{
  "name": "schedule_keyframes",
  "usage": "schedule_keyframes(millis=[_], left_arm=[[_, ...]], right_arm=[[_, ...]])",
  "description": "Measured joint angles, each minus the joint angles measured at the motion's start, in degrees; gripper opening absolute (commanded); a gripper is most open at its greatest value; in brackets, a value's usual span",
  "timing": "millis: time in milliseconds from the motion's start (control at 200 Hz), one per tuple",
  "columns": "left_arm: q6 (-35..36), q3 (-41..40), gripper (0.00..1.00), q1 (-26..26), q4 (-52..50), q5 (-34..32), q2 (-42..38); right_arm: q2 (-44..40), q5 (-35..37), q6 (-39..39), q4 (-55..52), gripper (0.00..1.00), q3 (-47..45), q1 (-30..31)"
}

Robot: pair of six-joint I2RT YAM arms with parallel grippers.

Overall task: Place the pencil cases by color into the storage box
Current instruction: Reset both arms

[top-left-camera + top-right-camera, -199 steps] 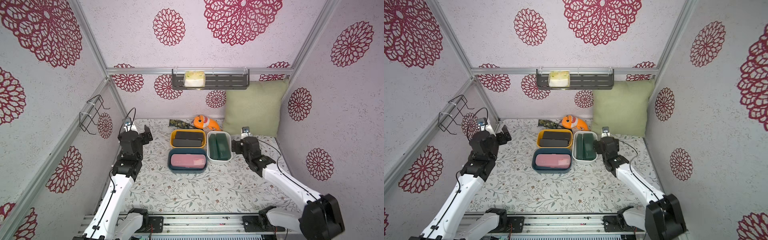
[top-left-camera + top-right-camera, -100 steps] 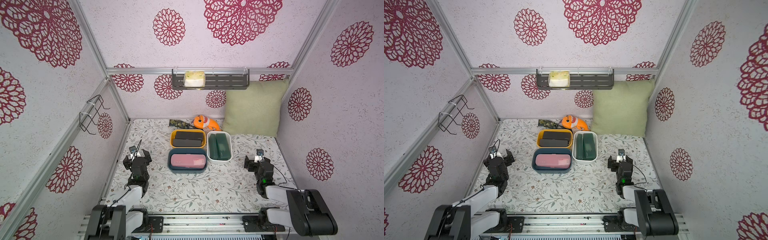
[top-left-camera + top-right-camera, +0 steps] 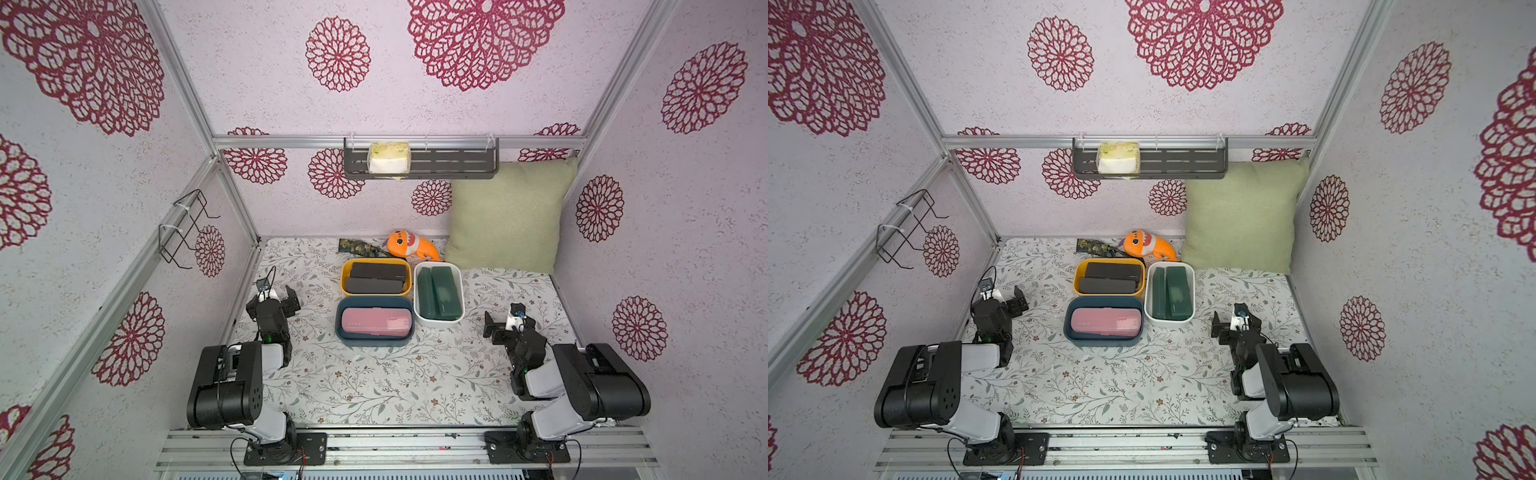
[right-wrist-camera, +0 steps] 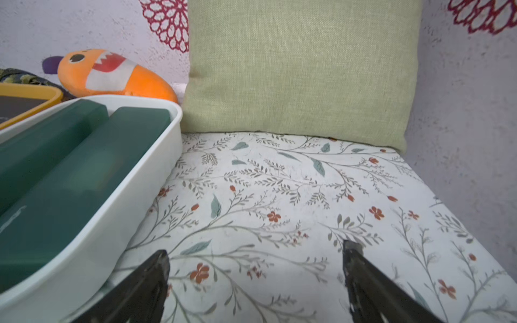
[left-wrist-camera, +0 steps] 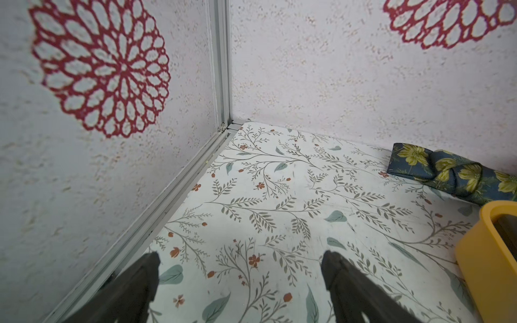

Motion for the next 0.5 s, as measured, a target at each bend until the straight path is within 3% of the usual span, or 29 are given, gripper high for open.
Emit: schedule_keyframes(millis=[500], left_arm=[[-0.44,0.00,0.97,-0.09,-0.98,2.23,0.00]], right_arm=[[-0.11,0.37,0.70,0.09,0.99,2.73,-0.20]])
